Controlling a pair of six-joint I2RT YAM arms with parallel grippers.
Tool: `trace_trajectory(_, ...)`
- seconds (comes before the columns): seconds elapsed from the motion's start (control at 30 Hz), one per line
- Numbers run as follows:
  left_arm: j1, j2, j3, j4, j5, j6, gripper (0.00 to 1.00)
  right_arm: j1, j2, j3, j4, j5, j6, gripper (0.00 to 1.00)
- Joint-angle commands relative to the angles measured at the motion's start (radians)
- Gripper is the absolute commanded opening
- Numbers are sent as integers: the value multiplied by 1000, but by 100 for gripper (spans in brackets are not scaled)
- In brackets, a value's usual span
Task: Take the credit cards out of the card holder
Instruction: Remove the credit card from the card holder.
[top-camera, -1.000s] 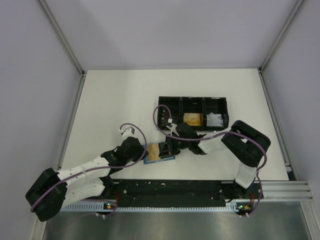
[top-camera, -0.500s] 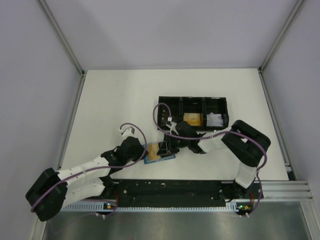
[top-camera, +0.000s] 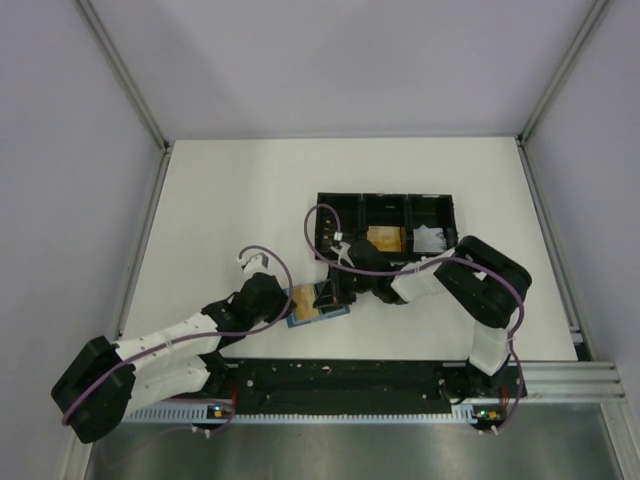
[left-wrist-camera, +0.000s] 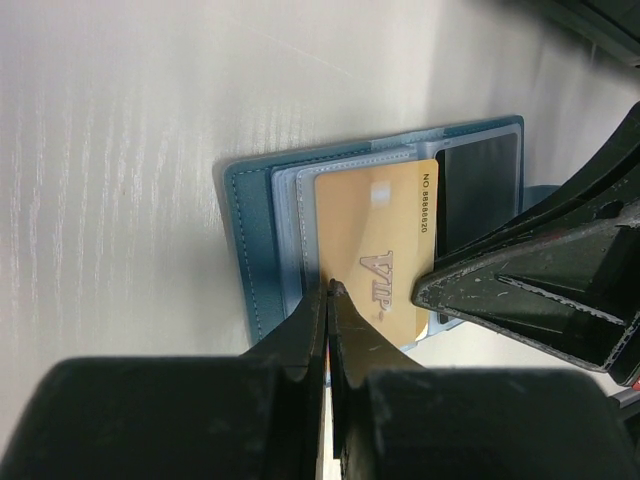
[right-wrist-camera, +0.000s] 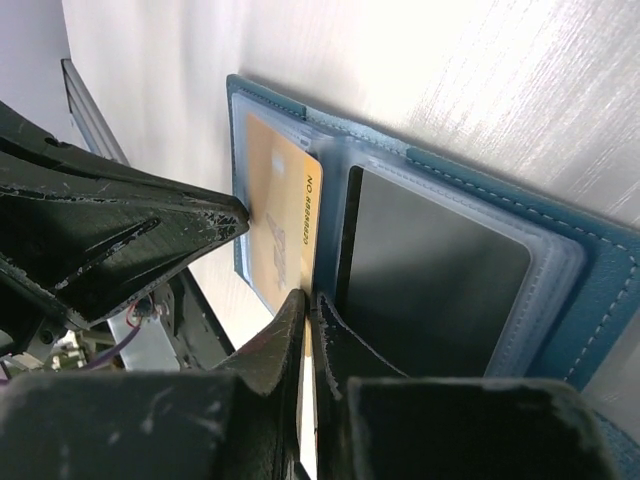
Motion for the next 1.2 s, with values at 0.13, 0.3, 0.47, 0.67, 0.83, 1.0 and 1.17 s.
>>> trace_trajectory(0.13, 11, 19, -32, -65, 11, 31, 1, -39, -67, -68, 20, -3, -21, 0)
trace_trajectory(0.3, 13, 8, -21, -91, 10, 45, 1, -47, -125, -91, -56, 19, -50, 0)
trace_trajectory(0.47, 14, -39, -3, -127, 11, 67, 1, -46, -154, -94, -109, 33, -66, 0)
trace_trajectory(0.67, 14, -119, 28, -86, 131, 94, 22, -46, -147, -82, -115, 35, -70, 0)
trace_trajectory(0.83, 14, -90, 35, 44, 209, 79, 30, -46, -133, -80, -86, 26, -61, 0)
trace_trajectory(1.0, 14, 12, 91, 94, 191, 97, 25, -46, -128, -82, -76, 23, -57, 0)
trace_trajectory(1.17, 14, 111, 115, 114, 181, 108, 15, -46, -128, -82, -67, 20, -55, 0)
